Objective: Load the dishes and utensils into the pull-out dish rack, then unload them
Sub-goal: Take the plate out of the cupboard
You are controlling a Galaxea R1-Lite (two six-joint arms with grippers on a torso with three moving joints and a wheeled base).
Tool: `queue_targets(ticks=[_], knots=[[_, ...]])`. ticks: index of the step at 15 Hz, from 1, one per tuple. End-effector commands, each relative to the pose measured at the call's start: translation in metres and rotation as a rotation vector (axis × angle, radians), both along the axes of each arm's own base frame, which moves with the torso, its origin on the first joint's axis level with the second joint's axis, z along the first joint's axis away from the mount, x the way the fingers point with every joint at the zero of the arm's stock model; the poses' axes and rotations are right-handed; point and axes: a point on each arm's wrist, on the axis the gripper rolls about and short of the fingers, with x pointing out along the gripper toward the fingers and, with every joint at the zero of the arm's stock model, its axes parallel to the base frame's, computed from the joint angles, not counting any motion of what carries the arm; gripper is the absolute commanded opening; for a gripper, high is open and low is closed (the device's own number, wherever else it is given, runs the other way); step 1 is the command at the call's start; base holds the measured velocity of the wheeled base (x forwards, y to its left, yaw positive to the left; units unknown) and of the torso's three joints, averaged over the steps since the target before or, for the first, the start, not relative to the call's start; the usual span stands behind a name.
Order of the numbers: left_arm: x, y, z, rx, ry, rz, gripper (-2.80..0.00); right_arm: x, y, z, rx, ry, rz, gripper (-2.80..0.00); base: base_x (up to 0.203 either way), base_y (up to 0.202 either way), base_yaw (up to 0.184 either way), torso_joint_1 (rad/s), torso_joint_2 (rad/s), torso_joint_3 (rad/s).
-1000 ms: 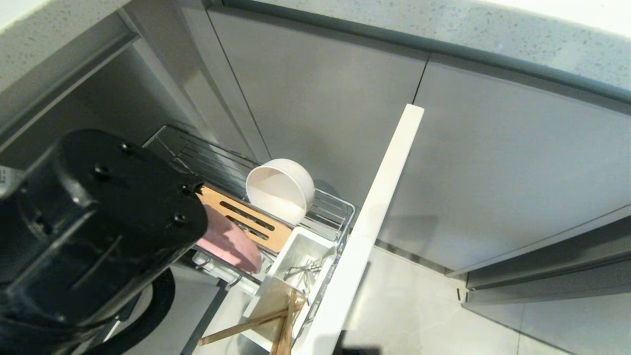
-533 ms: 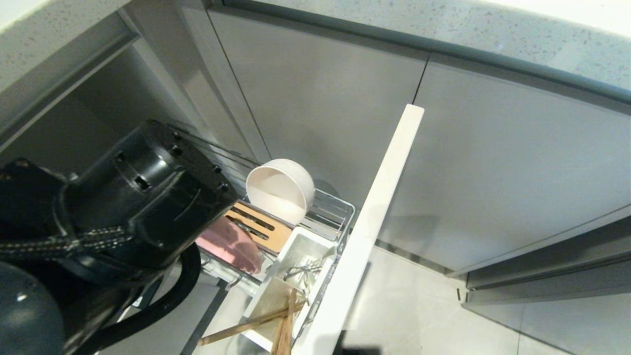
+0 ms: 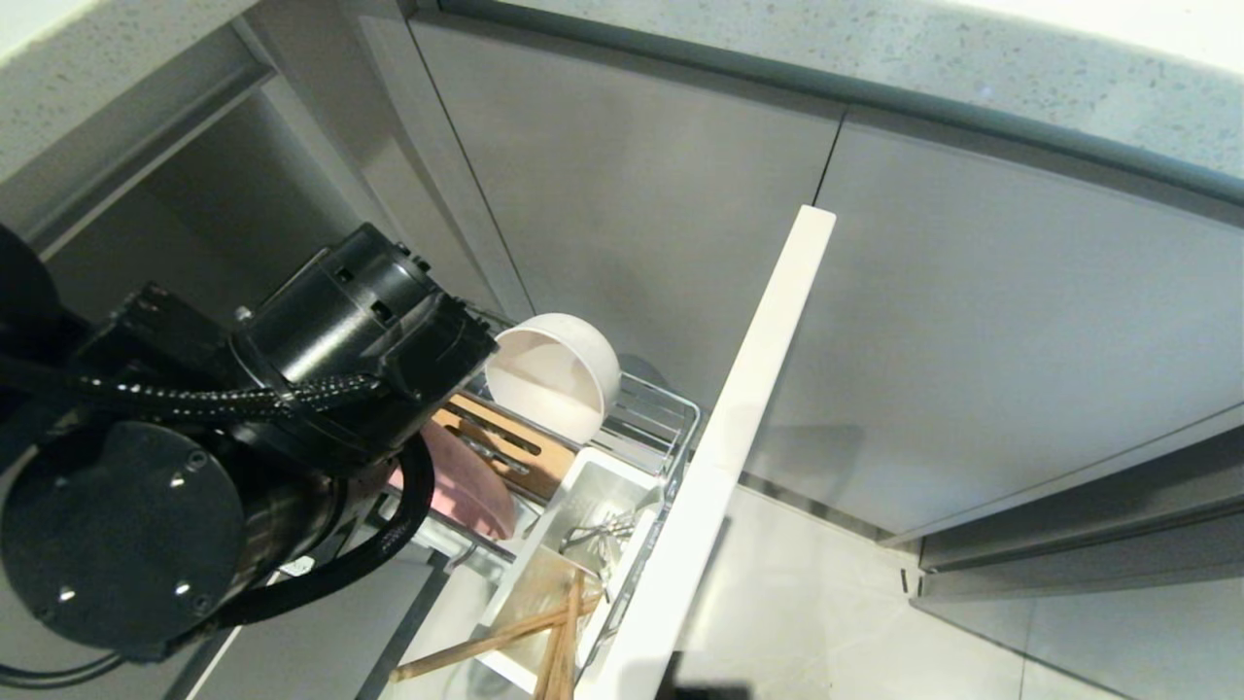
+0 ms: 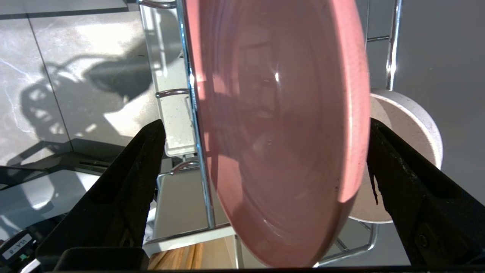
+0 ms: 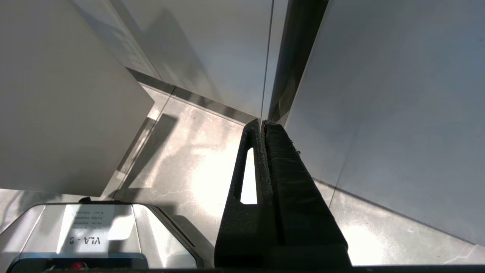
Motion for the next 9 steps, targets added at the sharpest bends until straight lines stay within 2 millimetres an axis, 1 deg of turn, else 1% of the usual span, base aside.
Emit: queue_targets(ticks=[1,4,9], knots=[[0.0006,0.0002,0.0007,-0.004,-0.006,0.01,0.0,0.0002,0.0,-0.0004,0.0,0.002,0.001,-2.8,0.0,0.0,0.0,0.0,0.0,0.0],[0.0006,0.0002,0.0006,0.003,-0.005,0.007,0.0,0.0002,0.0,-0.0004,0.0,0.002,0.001,-2.8,0.0,0.0,0.0,0.0,0.0,0.0],[0.0026,-0.0025,0.004,-0.04,-0.034,0.011,0.0,0.0002,0.0,-0.0004,0.0,0.002,0.0,-2.8,0.0,0.0,0.0,0.0,0.0,0.0]])
